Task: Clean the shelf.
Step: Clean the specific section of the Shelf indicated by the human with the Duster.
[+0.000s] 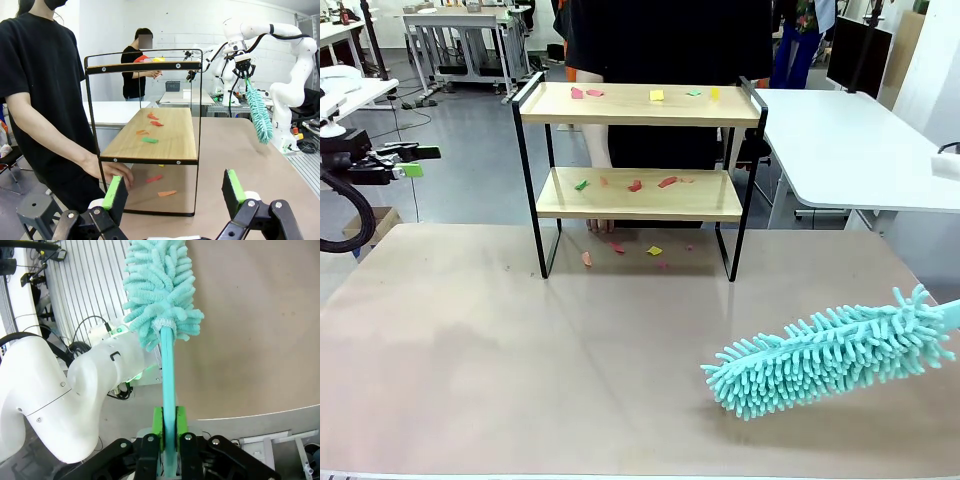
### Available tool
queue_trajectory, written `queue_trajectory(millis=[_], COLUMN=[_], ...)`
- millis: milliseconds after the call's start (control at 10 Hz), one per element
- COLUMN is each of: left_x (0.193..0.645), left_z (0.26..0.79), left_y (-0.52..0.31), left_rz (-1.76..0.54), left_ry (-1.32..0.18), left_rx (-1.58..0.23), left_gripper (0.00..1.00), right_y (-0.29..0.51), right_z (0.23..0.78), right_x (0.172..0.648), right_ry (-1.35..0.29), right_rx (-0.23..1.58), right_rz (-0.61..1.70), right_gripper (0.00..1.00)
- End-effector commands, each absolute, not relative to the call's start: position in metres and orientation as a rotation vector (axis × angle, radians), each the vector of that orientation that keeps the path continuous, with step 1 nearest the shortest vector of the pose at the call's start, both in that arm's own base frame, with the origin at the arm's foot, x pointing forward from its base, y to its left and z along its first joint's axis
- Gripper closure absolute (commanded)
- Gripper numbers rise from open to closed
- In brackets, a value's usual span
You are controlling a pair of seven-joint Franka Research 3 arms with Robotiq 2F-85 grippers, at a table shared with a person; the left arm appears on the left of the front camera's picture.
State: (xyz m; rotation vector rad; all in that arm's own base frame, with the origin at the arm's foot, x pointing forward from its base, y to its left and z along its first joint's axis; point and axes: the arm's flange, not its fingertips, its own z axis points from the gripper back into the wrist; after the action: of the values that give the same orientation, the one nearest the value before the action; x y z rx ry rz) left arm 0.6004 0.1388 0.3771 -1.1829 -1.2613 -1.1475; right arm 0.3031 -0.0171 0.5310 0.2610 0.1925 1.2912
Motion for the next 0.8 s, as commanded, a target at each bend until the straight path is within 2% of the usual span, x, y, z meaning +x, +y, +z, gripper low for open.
queue_trajectory(millis=[0,600,700], left_x=[0.599,0.599,0.599], left_z=[0.379,0.379,0.379], left_y=[0.139,0.139,0.139], left_rz=[-1.161,-1.161,-1.161], left_ry=[-1.265,-1.265,-1.265], left_rx=[-1.169,-1.169,-1.169], left_gripper=[0.0,0.0,0.0], right_y=[-0.019,-0.017,0.001], right_z=[0.534,0.531,0.53], right_x=[0.303,0.303,0.3], right_ry=[0.187,0.192,0.15], right_rx=[0.256,0.261,0.303], right_rz=[1.291,1.291,1.256], right_gripper=[0.87,0.87,0.87])
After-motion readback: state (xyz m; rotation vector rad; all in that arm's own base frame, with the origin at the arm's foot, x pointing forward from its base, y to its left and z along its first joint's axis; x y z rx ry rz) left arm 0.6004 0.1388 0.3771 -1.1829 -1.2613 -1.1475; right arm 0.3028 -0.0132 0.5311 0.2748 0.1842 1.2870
